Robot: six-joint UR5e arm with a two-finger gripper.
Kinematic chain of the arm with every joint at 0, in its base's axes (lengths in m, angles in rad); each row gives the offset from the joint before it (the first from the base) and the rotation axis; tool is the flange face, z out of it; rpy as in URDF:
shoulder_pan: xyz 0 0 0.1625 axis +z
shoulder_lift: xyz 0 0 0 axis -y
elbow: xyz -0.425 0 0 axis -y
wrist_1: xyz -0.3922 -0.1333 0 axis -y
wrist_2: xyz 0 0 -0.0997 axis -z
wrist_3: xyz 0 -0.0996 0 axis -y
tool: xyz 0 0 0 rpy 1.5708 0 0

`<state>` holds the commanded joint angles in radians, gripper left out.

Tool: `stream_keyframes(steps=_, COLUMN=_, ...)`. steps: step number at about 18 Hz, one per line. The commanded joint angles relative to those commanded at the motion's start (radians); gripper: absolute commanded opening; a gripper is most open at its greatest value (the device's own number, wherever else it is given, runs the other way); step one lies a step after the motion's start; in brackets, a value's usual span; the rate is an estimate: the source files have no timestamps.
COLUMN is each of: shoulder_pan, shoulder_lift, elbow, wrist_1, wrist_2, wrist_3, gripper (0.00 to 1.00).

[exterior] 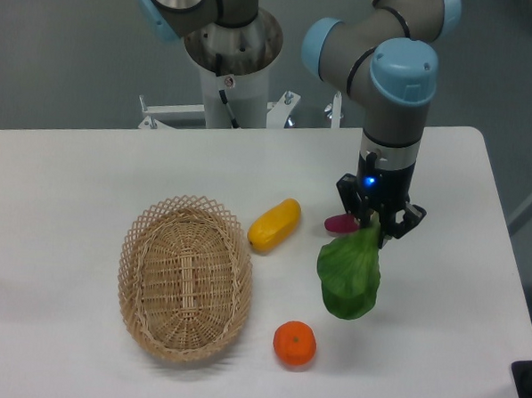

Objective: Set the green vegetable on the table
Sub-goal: 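Lower the held green bok choy toward the table beside the purple sweet potato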

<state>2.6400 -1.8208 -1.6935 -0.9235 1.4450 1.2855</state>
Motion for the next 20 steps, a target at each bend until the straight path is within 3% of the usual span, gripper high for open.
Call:
stream_keyframes(steps=12, shoulder_pan=0.009, shoulder_lift=-0.003, elbow=-0.003, wrist_1=0.017, wrist_2=0.003, wrist_3=0.005, gripper=0.39)
stream_keyframes(steps=16, shoulder_pan=0.031, shoulder_lift=-0.037, elbow=-0.006, wrist_1=0.021, wrist_2=0.003, wrist_3=0.057, gripper=0.39)
stream_keyframes(steps=20, shoulder_pan=0.044, shoulder_lift=-0.115, elbow=-0.015, wrist_1=0.136, wrist_2=0.009, wrist_3=0.064, gripper=0.39)
